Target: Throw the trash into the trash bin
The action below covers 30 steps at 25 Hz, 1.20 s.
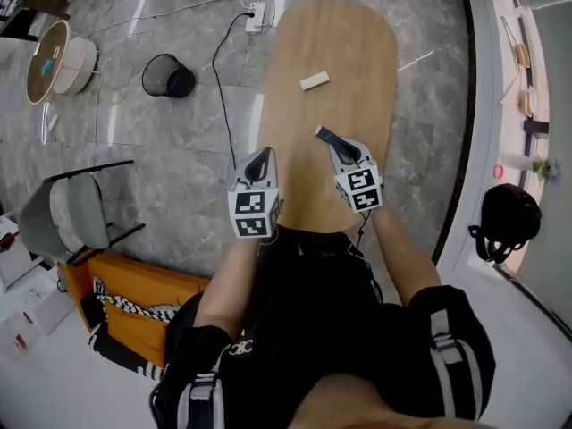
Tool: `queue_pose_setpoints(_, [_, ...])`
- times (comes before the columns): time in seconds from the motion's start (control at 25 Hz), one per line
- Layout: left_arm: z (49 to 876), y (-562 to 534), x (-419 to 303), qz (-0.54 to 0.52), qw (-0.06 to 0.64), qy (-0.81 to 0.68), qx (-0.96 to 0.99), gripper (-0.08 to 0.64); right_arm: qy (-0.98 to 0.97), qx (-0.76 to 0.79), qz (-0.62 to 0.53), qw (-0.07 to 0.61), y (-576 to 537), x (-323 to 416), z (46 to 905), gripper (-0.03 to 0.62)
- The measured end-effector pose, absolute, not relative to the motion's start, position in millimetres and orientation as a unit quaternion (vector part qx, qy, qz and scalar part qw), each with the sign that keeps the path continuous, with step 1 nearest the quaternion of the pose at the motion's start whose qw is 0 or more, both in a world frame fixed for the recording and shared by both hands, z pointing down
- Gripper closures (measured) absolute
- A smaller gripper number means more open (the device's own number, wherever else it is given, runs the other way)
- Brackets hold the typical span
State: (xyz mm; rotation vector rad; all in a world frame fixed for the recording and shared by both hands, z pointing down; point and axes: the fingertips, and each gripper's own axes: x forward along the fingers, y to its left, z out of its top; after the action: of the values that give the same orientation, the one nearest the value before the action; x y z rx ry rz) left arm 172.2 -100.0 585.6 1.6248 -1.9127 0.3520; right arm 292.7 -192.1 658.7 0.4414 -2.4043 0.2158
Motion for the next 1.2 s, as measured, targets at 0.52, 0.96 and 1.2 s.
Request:
queue_pose_setpoints(0.52, [645.0,-87.0,172.9,0.164,0.339,-0.711,0.594,0.548,-0.837,0.072,0.062,0.539,-210.2,311.8,849.8,0.417])
queue_pose_setpoints(0.96, [674.8,-88.0,174.9,0.184,0.354,-0.703,0.589,0.548,-0.792,0.037,0.033,0.609,-221.5,315.0,936.6,0.402])
queue_pose_setpoints(1.2, [675.2,-81.3,173.6,0.179,0.360,-0.705,0.584,0.548,-0.780,0.043,0.056,0.621,-214.8,317.3,940.7,0.411])
